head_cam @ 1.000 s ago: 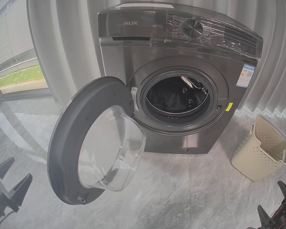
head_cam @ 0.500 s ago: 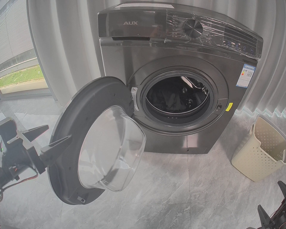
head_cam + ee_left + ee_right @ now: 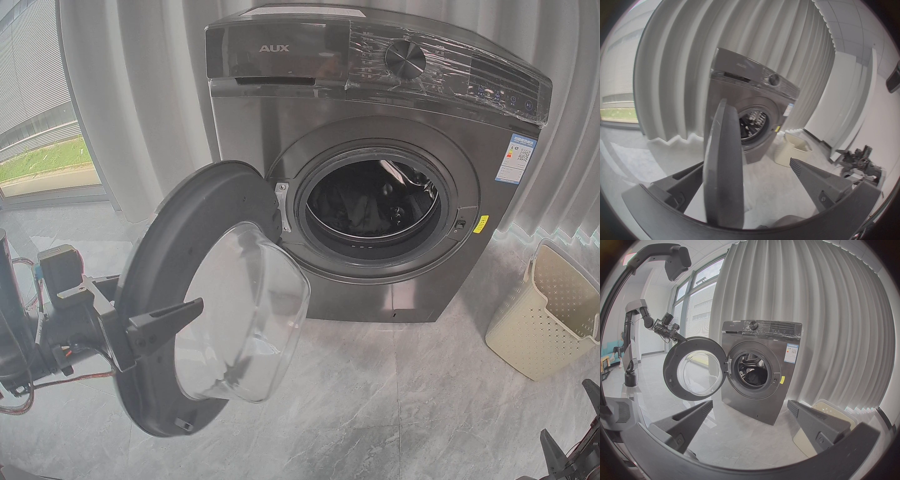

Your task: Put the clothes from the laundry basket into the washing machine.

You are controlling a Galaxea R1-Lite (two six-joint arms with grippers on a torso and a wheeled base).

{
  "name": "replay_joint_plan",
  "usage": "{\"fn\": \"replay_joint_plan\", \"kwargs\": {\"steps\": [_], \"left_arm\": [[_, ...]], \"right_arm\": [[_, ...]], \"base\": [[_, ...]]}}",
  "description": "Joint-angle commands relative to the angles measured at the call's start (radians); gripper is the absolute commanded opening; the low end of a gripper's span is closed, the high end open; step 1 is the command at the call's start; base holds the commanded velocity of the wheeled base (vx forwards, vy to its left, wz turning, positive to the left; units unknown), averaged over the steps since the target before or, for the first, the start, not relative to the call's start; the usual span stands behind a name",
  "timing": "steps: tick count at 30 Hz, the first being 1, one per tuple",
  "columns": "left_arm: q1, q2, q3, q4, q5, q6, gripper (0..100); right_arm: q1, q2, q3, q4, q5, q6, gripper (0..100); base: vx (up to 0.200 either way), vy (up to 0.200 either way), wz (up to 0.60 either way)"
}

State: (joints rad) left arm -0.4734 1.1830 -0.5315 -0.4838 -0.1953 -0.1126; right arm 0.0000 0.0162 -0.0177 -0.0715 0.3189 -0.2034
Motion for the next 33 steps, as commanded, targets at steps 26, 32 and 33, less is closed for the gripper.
{"fn": "replay_joint_plan", "kwargs": {"steps": [26, 32, 33], "left_arm": [[-0.053, 0.093, -0.016, -0.025, -0.003, -0.056, 100], [-0.057, 0.207, -0.025, -0.148, -0.004, -0.053, 100], [-0.063, 0.225, -0.027, -0.168, -0.004, -0.053, 100]], "right_arm": [[0.000, -0.009, 0.018, -0.001, 0.000, -0.002, 100], [0.000, -0.009, 0.018, -0.001, 0.000, -0.002, 100], [0.000, -0.009, 0.018, -0.001, 0.000, -0.002, 100]], "base": [[0.000, 0.000, 0.00], [0.000, 0.000, 0.00], [0.000, 0.000, 0.00]]}}
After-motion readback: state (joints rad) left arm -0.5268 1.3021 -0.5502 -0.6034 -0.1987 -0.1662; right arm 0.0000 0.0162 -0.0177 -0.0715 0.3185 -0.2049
